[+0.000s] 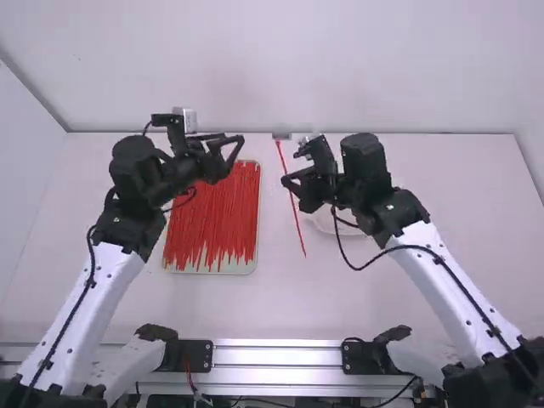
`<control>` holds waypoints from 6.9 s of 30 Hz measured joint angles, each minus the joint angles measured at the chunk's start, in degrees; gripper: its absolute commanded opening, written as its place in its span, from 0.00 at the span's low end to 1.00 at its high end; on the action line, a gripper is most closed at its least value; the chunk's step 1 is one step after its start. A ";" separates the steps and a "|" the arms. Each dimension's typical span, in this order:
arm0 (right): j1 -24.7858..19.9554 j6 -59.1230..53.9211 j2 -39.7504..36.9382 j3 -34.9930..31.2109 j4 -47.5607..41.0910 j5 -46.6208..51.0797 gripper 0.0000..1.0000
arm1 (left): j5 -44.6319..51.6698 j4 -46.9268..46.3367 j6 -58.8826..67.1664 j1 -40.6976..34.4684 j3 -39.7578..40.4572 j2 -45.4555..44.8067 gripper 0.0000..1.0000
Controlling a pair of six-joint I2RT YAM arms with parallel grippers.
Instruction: Fasten the cable tie
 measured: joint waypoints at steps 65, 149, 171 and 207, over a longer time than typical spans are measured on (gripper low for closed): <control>-5.57 -0.28 0.35 0.09 29.33 -25.24 0.00 | 40.61 18.84 1.64 -5.03 20.65 18.45 0.06; -14.25 -11.47 0.35 0.09 26.21 -45.64 0.99 | 27.96 -4.15 -5.66 3.43 44.81 34.16 0.02; -14.25 -60.43 0.35 -5.03 26.27 -45.94 1.00 | 39.30 -12.15 -24.24 3.15 43.47 44.04 0.02; -11.04 -93.29 0.35 -6.73 26.32 -52.89 0.36 | 43.60 -7.98 -47.19 0.07 43.41 44.04 0.02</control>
